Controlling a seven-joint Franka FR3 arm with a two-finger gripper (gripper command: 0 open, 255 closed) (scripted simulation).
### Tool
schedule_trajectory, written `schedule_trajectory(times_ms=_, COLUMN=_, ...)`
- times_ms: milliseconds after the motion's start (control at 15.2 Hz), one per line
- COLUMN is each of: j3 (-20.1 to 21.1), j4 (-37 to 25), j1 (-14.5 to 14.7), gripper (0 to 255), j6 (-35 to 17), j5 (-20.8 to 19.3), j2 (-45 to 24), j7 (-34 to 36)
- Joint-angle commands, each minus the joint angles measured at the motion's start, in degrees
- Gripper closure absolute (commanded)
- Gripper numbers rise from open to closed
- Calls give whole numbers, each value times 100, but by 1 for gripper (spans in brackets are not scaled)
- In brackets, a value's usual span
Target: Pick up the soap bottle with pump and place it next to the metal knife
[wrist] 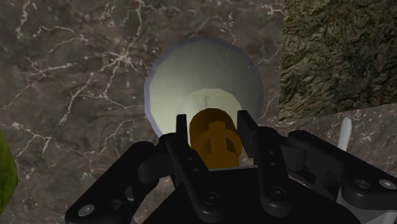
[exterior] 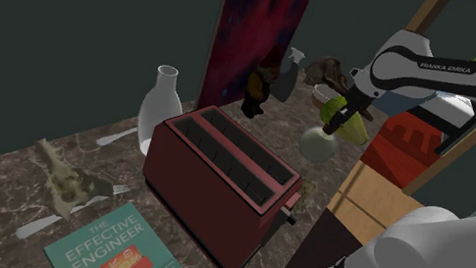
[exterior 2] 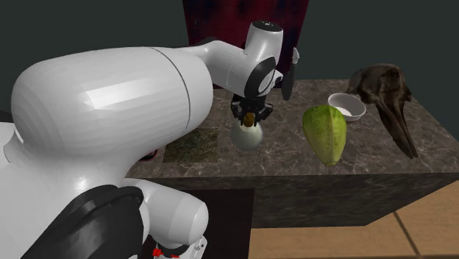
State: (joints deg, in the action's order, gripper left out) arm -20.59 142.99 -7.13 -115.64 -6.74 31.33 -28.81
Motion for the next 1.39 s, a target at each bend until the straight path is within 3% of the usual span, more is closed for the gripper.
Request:
schedule_trajectory(times_ms=0, j3=18, j4=-125, j1=3, gripper=255, j6=152, j5=8, j2=27, j7=3)
schedule_trajectory(times_ms=1320, j3=218, j4=-1605, j1=73, gripper=255, j6=1703, j5=130, j2=101, j7=71)
